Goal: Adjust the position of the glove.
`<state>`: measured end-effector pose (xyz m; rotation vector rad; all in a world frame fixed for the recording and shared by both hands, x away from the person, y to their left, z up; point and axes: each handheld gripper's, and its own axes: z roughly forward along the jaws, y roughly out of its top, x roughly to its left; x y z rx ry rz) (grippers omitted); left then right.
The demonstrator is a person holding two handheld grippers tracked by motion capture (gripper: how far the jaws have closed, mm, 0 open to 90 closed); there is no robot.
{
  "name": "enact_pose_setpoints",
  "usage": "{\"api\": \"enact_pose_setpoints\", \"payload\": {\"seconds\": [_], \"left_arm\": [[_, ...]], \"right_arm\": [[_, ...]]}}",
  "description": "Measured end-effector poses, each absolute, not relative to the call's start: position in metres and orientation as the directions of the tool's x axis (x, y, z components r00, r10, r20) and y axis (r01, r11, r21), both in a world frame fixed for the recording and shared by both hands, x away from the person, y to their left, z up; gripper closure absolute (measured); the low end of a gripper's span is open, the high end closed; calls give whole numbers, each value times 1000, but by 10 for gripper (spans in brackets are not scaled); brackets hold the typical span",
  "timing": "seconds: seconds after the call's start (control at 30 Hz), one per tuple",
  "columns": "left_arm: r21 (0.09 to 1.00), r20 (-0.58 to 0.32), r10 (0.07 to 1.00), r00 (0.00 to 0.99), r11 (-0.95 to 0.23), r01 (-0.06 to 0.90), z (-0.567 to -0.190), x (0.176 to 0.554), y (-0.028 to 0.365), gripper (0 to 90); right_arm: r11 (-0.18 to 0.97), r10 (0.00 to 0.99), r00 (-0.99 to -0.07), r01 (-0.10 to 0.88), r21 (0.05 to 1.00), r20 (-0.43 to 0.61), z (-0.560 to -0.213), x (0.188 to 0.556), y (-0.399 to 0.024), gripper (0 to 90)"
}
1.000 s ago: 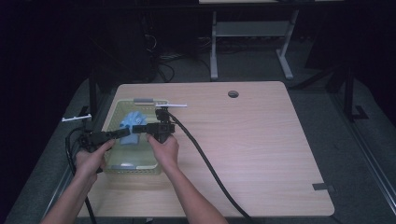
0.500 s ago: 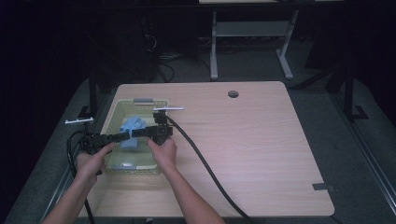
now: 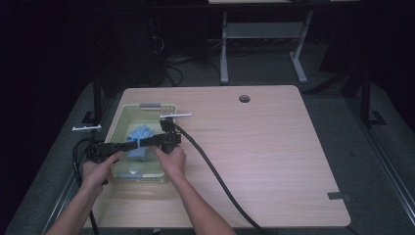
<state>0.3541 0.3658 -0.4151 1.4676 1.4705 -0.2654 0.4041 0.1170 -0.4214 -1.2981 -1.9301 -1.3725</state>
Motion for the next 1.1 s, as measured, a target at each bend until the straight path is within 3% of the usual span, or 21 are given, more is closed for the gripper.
{"api": "enact_pose_setpoints", "payload": {"seconds": [1.1], "left_arm": [[445, -685, 696, 214, 168, 880, -413, 360, 356, 722]], "right_arm": [[113, 492, -451, 882, 458, 745, -427, 405, 117, 759]]}}
